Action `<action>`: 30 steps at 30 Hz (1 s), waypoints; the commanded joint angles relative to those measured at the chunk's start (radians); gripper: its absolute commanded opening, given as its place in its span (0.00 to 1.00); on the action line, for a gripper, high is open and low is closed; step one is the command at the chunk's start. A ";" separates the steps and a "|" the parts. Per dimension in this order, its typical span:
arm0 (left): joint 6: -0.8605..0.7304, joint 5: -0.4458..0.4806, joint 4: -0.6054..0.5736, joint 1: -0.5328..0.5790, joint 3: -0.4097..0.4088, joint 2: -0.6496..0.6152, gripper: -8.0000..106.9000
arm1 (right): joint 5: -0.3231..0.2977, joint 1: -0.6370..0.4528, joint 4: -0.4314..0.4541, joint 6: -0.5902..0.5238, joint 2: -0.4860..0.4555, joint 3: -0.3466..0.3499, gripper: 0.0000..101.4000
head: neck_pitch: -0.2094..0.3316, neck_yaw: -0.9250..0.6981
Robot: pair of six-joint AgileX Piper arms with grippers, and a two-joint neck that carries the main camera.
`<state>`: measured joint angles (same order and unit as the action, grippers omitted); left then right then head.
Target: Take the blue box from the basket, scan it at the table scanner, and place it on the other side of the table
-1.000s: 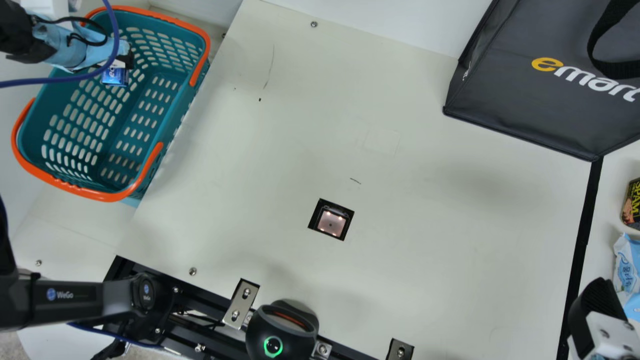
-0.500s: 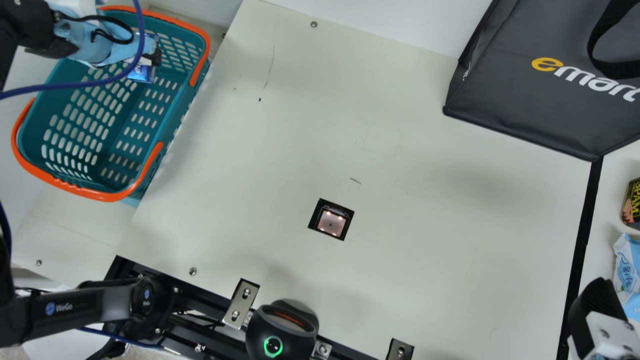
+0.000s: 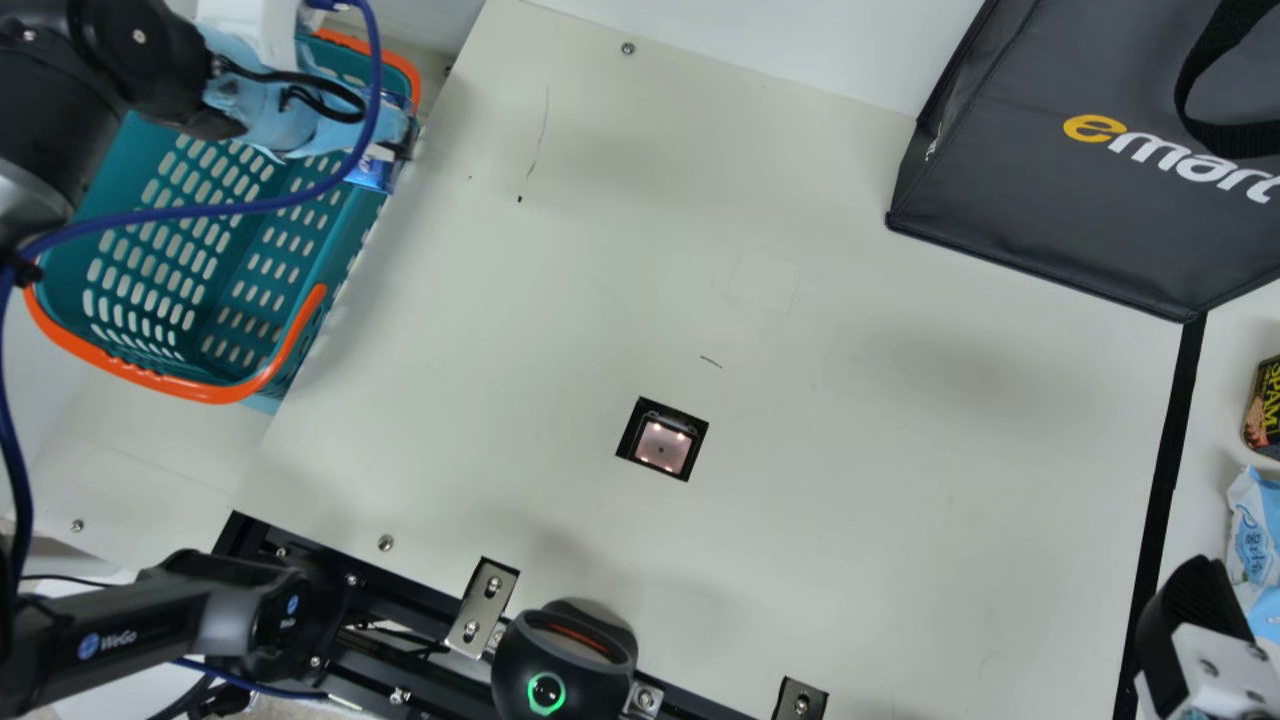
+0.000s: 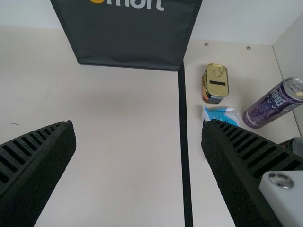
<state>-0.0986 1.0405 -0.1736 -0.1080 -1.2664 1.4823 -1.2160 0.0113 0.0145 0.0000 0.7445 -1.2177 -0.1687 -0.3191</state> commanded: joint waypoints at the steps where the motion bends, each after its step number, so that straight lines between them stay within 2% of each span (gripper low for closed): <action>1: 0.031 -0.001 0.008 0.052 0.008 -0.005 0.00 | 0.000 0.000 0.000 0.000 0.000 0.000 0.94 | 0.030 -0.002; 13: 0.225 -0.015 0.058 0.305 0.053 -0.018 0.00 | 0.000 0.000 0.000 0.000 0.000 0.000 0.94 | 0.030 -0.002; 30: 0.520 -0.019 0.119 0.612 0.026 0.035 0.00 | 0.000 0.000 0.000 0.000 0.000 0.000 0.94 | 0.030 -0.002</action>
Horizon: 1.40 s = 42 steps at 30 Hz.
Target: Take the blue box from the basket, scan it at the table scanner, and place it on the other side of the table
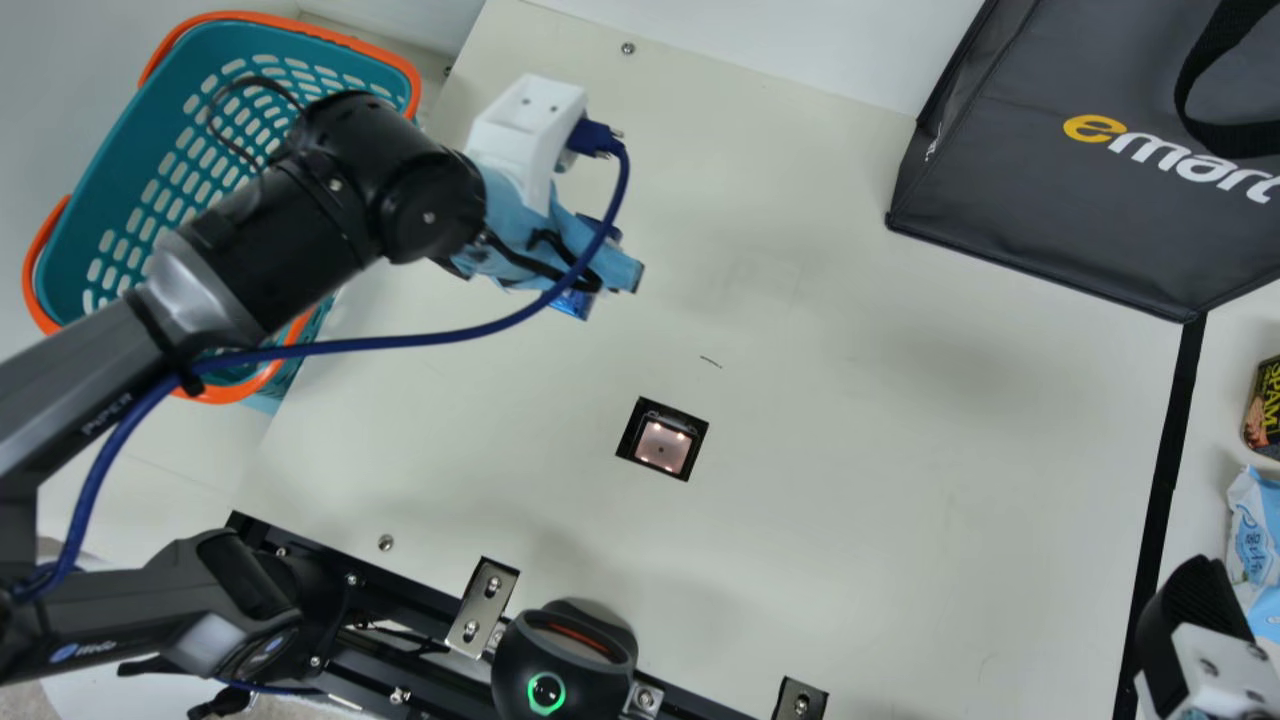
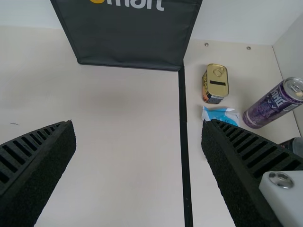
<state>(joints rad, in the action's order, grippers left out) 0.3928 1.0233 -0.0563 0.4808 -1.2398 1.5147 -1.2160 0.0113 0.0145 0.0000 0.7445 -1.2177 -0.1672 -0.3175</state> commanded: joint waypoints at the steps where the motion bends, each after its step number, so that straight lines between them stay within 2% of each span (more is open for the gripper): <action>1: 0.042 -0.002 0.002 0.035 0.000 0.005 0.00 | 0.000 0.000 0.000 0.000 0.000 0.000 0.94 | 0.029 -0.004; 12: 0.171 -0.040 -0.013 0.153 0.052 0.036 0.00 | 0.000 0.000 0.000 0.000 0.000 0.000 0.94 | 0.029 -0.004; 27: 0.267 -0.116 -0.028 0.256 0.148 0.078 0.00 | 0.000 0.000 0.000 0.000 0.000 0.000 0.94 | 0.029 -0.004; 42: 0.355 -0.136 0.015 0.338 0.159 0.138 0.00 | 0.000 0.000 0.000 0.000 0.000 0.000 0.94 | 0.029 -0.004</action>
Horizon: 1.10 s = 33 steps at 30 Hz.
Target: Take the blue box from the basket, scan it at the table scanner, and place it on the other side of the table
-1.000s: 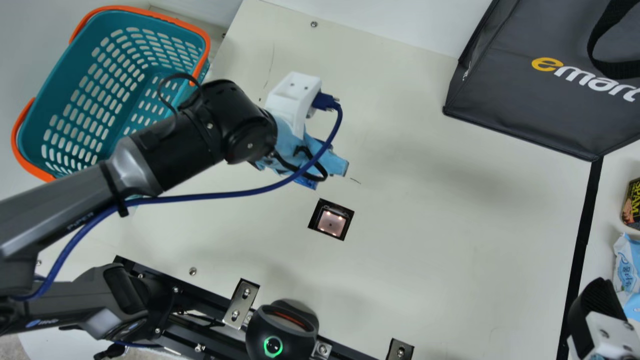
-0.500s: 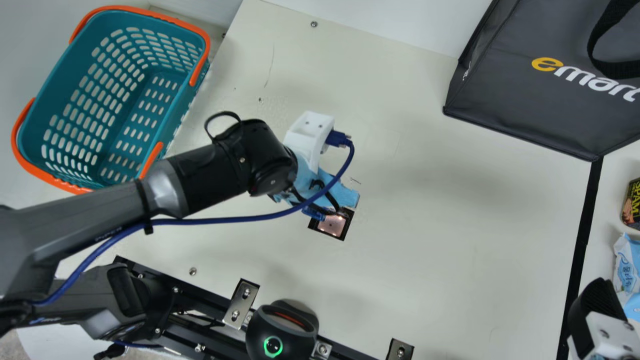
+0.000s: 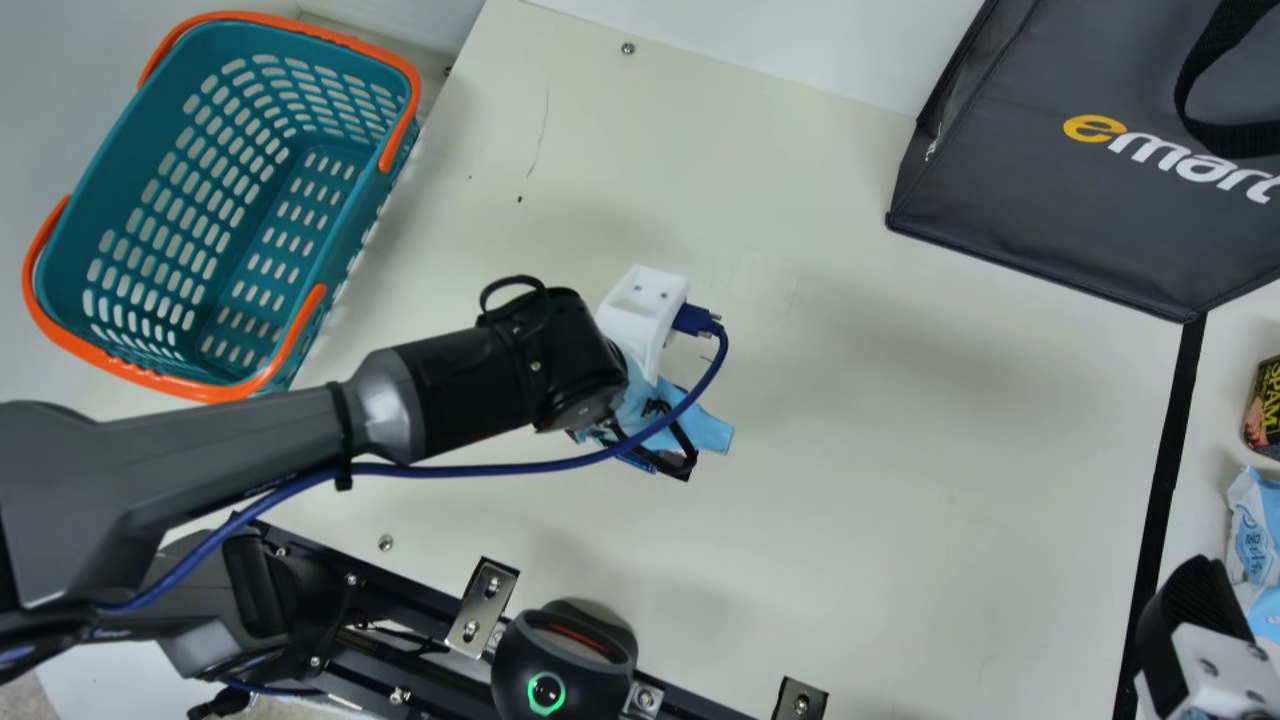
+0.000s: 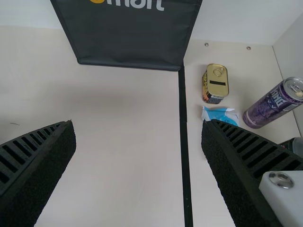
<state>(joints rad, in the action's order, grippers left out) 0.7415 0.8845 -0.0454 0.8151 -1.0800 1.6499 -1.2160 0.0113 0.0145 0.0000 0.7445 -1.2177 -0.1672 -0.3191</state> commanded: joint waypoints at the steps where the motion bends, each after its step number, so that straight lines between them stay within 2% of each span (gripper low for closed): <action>1: 0.011 0.004 0.009 0.008 -0.001 0.006 0.00 | 0.000 0.000 0.000 0.000 0.000 0.000 0.94 | 0.029 -0.002; 21: 0.065 0.021 0.045 0.048 -0.027 0.048 0.00 | -0.001 0.000 0.000 0.000 0.000 0.000 0.94 | 0.029 -0.002; 27: 0.068 0.047 0.041 0.060 -0.093 0.079 0.00 | -0.001 0.000 0.000 0.000 0.000 0.000 0.94 | 0.029 -0.002; 33: 0.075 0.080 0.027 0.074 -0.198 0.144 0.00 | -0.001 0.000 0.000 0.000 0.000 0.000 0.94 | 0.029 -0.002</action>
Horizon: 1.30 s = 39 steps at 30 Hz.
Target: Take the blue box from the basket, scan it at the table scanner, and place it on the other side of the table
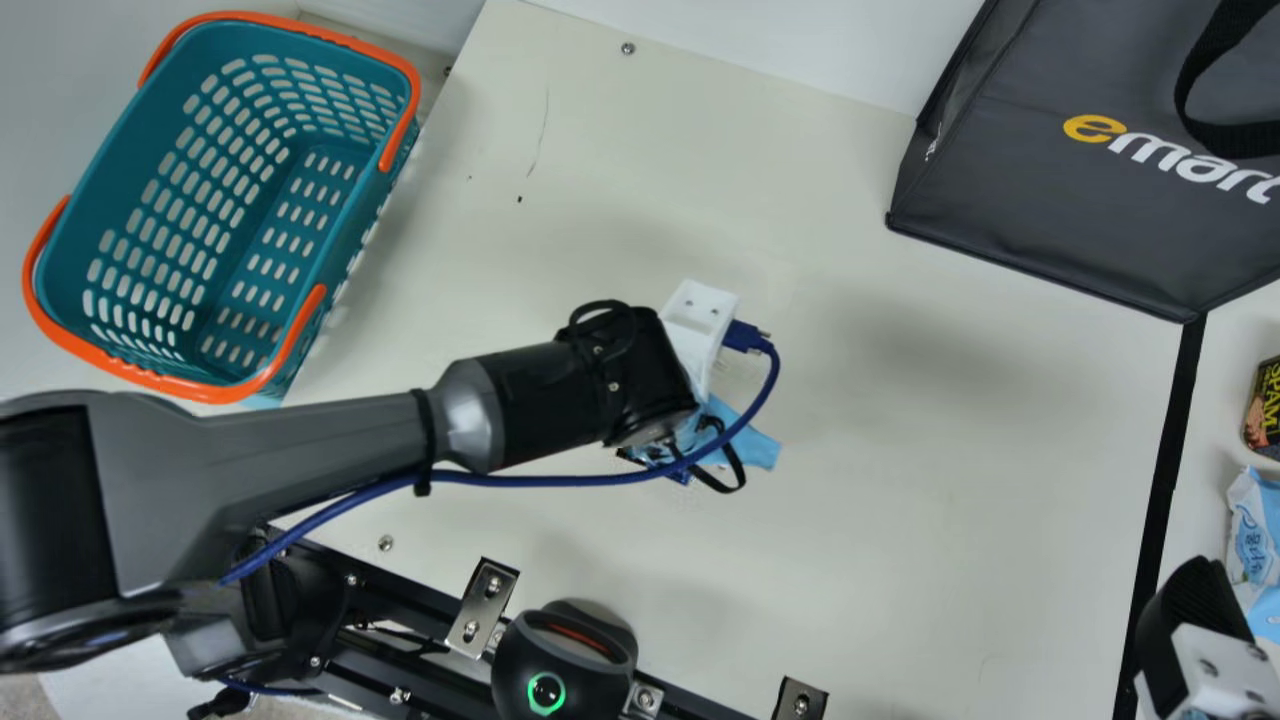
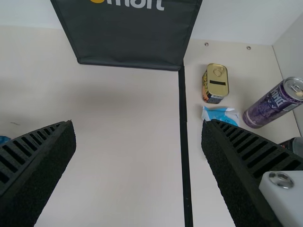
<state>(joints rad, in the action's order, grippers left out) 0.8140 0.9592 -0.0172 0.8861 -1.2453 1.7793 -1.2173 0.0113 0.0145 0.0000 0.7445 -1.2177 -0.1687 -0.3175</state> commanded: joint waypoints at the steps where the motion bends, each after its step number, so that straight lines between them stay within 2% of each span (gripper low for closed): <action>1: 0.005 0.012 -0.002 0.006 -0.051 0.027 0.00 | 0.000 0.000 0.000 0.000 0.000 0.000 0.94 | 0.030 -0.004; 17: 0.110 0.113 0.000 0.060 -0.337 0.214 0.00 | 0.000 0.000 0.000 0.000 0.000 0.000 0.94 | 0.030 -0.004; 23: 0.153 0.134 -0.008 0.074 -0.399 0.273 0.00 | 0.000 0.000 0.000 0.000 0.000 0.000 0.94 | 0.030 -0.004; 31: 0.195 0.147 -0.009 0.084 -0.431 0.315 0.00 | 0.001 0.000 0.000 0.000 0.000 0.000 0.94 | 0.030 -0.004; 39: 0.211 0.156 -0.010 0.087 -0.436 0.329 0.23 | 0.001 0.000 0.000 0.000 0.000 0.000 0.94 | 0.030 -0.004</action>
<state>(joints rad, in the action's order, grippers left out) 1.0235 1.1116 -0.0264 0.9709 -1.6806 2.1088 -1.2162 0.0113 0.0145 0.0000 0.7445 -1.2177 -0.1687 -0.3191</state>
